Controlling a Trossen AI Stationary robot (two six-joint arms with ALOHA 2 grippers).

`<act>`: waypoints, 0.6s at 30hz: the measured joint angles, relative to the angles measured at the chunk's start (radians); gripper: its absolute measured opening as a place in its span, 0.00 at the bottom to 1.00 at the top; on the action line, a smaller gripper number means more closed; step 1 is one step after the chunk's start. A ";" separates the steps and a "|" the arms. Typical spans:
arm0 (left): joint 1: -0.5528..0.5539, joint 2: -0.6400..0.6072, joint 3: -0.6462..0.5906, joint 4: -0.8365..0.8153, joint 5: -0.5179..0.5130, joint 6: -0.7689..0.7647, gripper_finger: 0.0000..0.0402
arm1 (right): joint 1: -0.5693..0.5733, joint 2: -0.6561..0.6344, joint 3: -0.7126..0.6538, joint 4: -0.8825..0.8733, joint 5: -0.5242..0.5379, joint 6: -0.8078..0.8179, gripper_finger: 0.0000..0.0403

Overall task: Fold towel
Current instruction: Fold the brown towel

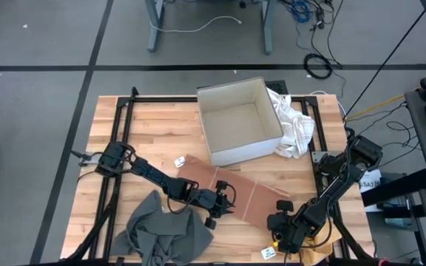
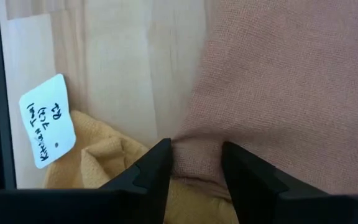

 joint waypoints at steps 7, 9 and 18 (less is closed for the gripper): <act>0.027 0.000 0.000 -0.120 -0.020 -0.024 0.26 | -0.003 0.001 -0.002 -0.025 0.000 -0.005 0.18; 0.032 0.000 0.000 -0.127 -0.014 -0.025 0.26 | -0.007 0.002 -0.002 -0.026 -0.006 -0.019 0.12; 0.040 0.000 0.000 -0.172 0.038 -0.025 0.26 | -0.026 0.003 0.006 -0.052 -0.021 -0.081 0.02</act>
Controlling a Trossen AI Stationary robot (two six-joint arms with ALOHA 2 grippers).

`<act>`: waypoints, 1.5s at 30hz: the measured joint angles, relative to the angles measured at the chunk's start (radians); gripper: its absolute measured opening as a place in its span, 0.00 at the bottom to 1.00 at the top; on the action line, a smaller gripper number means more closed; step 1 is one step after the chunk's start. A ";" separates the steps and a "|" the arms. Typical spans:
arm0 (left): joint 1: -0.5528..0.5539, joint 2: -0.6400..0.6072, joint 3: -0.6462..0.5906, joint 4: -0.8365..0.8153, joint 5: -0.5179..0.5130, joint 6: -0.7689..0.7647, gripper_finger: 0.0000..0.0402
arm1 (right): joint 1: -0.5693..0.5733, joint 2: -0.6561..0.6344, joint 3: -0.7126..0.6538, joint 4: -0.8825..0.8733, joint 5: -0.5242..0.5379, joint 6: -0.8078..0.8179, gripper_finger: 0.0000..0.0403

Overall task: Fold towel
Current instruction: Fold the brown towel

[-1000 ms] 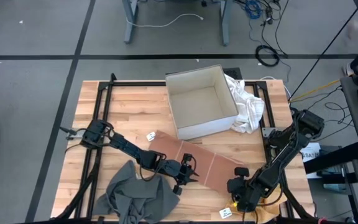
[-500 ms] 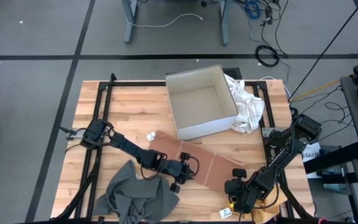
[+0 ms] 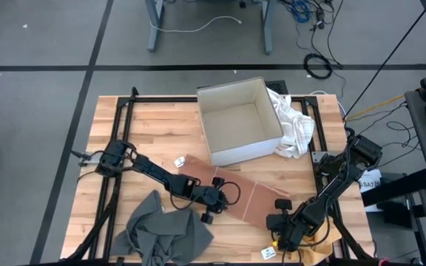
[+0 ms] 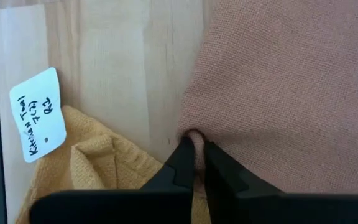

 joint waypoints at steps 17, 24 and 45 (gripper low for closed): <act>0.005 -0.002 0.000 -0.012 0.016 0.002 0.26 | -0.126 0.005 0.436 -0.444 0.238 -0.450 0.00; 0.005 -0.002 0.000 -0.011 0.015 0.004 0.26 | -0.277 0.039 0.438 -0.278 0.245 -0.762 0.00; 0.005 -0.001 -0.001 -0.014 0.013 0.019 0.26 | -0.364 0.205 0.439 -0.077 0.160 -0.901 0.26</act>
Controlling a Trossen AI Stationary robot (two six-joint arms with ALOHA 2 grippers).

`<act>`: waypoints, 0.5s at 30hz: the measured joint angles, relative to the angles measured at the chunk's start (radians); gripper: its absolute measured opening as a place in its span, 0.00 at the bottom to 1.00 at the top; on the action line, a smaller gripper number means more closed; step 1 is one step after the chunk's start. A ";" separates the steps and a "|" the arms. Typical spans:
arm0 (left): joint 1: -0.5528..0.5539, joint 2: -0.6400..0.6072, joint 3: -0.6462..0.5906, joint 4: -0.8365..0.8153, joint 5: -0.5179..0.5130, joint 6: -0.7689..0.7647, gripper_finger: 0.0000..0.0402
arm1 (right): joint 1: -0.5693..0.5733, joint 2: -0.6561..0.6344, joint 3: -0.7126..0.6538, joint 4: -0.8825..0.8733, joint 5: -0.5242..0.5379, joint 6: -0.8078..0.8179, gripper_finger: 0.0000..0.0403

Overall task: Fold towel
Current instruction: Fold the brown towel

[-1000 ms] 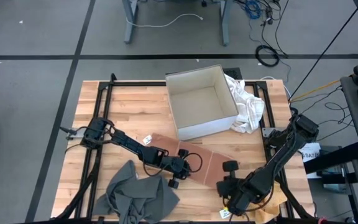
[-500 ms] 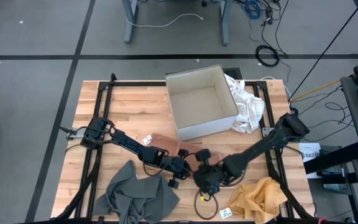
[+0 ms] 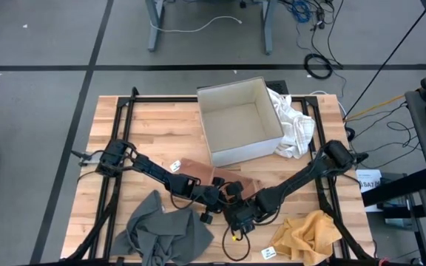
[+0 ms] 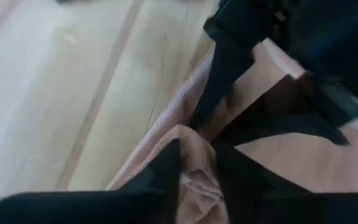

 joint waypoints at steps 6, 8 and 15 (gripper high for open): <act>0.000 0.000 0.000 -0.002 -0.001 -0.013 0.26 | 0.074 -0.108 0.000 -0.041 0.120 0.054 0.52; 0.000 0.000 0.000 -0.002 -0.002 -0.013 0.26 | 0.104 -0.145 0.001 -0.080 0.167 0.096 0.56; 0.001 0.000 0.000 -0.003 -0.001 -0.014 0.26 | 0.203 -0.165 0.002 -0.404 0.189 0.461 0.52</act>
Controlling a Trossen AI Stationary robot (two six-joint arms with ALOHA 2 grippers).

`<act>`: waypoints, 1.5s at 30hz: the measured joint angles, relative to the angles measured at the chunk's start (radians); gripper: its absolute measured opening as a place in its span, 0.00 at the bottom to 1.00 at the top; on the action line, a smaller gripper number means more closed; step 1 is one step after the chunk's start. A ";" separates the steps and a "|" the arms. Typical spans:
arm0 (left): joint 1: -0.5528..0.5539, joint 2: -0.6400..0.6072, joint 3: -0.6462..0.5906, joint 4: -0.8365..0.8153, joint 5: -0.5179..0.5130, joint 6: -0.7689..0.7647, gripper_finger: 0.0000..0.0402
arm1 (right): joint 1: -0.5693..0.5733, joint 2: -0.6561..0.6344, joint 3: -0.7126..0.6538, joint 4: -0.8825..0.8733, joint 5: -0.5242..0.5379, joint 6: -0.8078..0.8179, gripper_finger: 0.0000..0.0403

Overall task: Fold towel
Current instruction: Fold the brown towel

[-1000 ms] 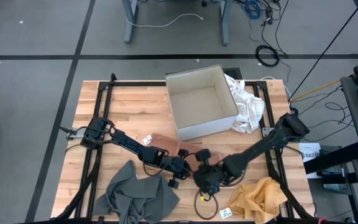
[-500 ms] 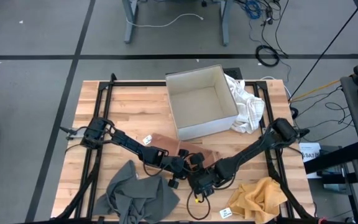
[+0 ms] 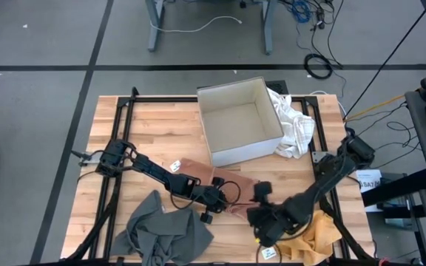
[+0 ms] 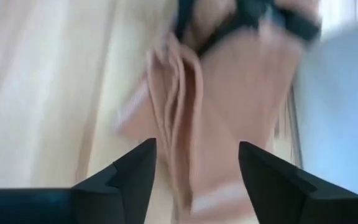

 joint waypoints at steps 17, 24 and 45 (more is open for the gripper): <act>0.001 0.001 0.000 -0.001 0.001 0.005 0.26 | 0.109 0.016 -0.273 0.077 -0.004 0.523 0.44; 0.001 0.001 0.000 -0.001 0.001 0.005 0.26 | 0.113 0.016 -0.377 0.248 0.068 0.499 0.44; 0.003 0.001 0.000 -0.001 0.006 0.000 0.26 | 0.013 0.012 -0.497 0.475 0.122 0.383 0.40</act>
